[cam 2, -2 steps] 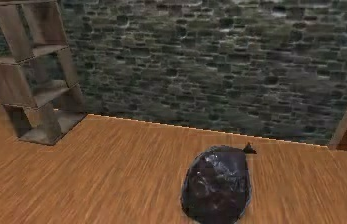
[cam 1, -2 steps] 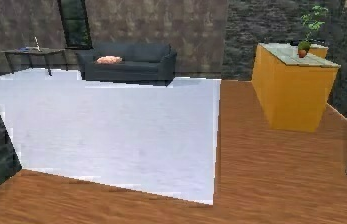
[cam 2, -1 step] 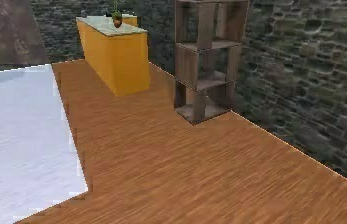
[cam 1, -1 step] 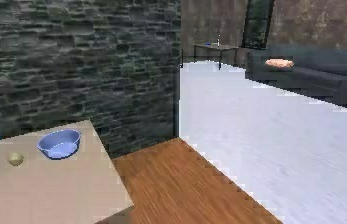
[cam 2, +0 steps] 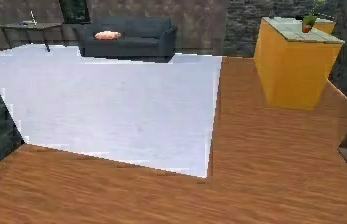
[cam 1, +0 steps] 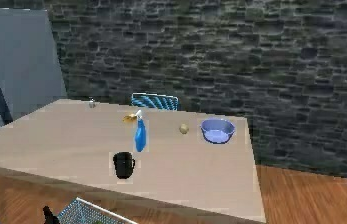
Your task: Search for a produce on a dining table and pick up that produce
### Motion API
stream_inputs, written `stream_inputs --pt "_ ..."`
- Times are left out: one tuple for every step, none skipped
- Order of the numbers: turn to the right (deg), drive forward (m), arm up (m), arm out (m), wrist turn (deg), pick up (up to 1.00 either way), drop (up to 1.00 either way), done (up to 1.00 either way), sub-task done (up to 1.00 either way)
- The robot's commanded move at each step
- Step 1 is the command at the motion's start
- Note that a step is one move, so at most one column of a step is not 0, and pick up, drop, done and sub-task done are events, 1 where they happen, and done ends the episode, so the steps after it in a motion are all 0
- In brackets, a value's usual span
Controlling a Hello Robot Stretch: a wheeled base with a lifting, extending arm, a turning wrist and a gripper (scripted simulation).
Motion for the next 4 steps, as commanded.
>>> stream_inputs --pt "-45.0 0.0 0.0 0.0 0.0 0.0 0.0 0.0 0.0" --pt "-36.0 0.0 0.0 0.0 0.0 0.0 0.0 0.0 0.0" --pt "-3.0 0.0 0.0 0.0 0.0 0.0 0.0 0.0 0.0" --pt "45.0 0.0 0.0 0.0 0.0 0.0 0.0 0.0 0.0"
